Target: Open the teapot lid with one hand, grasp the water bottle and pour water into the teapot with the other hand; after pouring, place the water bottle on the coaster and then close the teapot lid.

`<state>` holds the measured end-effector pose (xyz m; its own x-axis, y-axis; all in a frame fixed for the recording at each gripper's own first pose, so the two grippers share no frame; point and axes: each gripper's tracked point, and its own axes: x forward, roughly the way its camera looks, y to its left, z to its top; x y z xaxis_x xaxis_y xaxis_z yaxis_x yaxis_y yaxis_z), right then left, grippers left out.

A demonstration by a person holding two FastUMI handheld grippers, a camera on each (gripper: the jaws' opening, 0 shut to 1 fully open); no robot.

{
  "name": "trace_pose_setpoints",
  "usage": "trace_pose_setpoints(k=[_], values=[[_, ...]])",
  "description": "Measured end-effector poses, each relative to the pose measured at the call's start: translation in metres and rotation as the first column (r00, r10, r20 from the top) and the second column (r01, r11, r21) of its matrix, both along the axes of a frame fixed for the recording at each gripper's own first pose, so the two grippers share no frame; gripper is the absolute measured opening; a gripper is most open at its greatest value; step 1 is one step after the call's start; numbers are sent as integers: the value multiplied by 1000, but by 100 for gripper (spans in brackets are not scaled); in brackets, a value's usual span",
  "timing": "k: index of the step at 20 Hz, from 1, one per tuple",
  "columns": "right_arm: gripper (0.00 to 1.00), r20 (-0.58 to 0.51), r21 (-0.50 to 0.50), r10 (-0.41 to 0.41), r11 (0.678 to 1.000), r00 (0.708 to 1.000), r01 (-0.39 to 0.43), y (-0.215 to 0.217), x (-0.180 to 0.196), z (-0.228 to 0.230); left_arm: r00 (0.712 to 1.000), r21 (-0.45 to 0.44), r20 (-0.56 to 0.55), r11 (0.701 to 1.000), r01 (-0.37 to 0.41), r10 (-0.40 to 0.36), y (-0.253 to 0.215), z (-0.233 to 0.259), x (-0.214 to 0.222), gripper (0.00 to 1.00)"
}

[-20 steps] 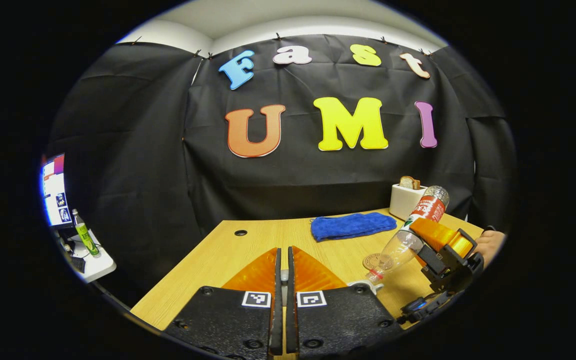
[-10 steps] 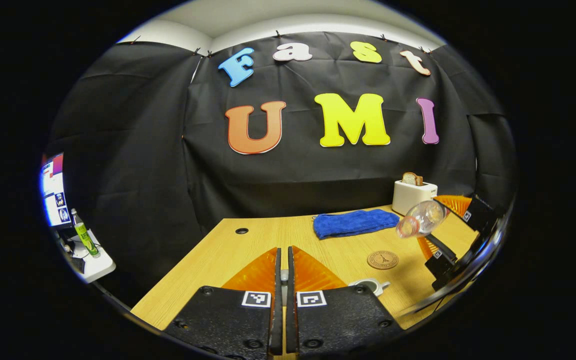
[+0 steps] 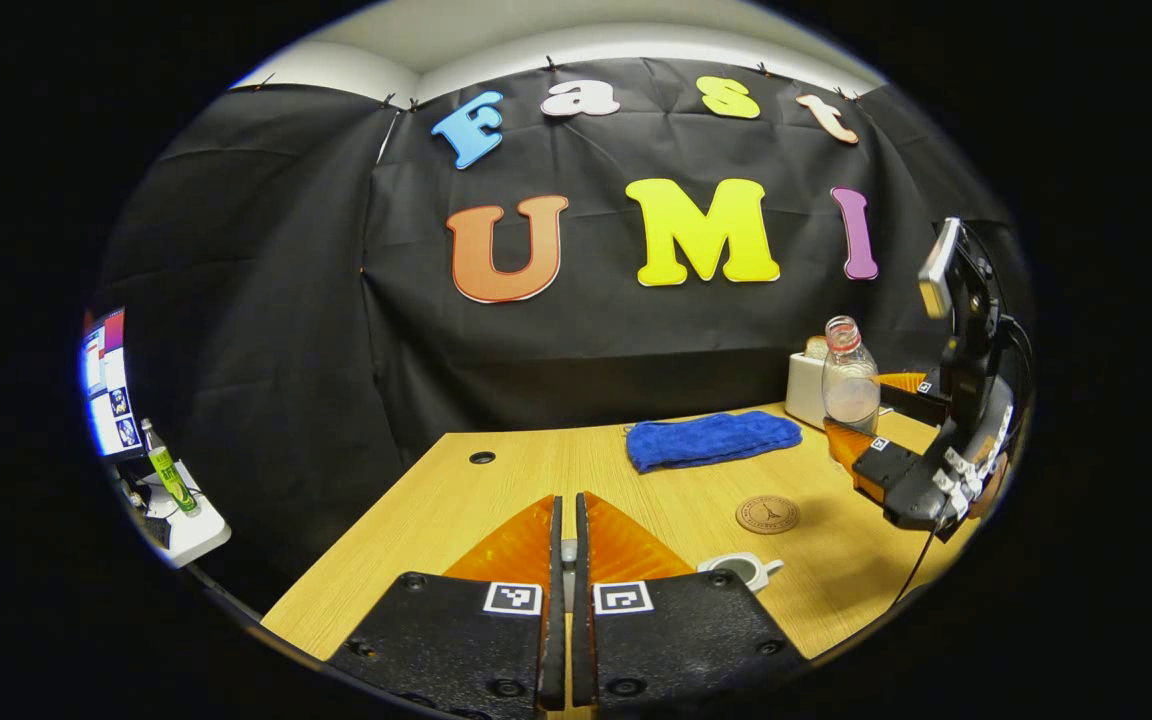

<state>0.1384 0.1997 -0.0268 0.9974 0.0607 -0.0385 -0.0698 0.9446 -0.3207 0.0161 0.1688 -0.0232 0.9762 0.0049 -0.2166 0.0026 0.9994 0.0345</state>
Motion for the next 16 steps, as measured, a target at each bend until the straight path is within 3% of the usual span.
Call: trace_pose_setpoints(k=[2, 6, 12, 16], values=[[77, -71, 147, 5, 989, 997, 6, 0, 11, -14, 1000, -11, -4, 1000, 9, -9, -5, -4, 4, 5], [77, -146, 300, 59, 954, 988, -12, 19, 26, -37, 1000, -4, -9, 1000, 22, -22, -13, -11, 9, 5], [74, -196, 351, 113, 936, 974, -38, 37, 47, -63, 999, 2, -10, 999, 43, -43, -25, -16, 15, 5], [74, -192, 326, 127, 943, 973, -59, 42, 50, -66, 999, 12, -25, 999, 38, -38, -22, -22, 15, 5]])
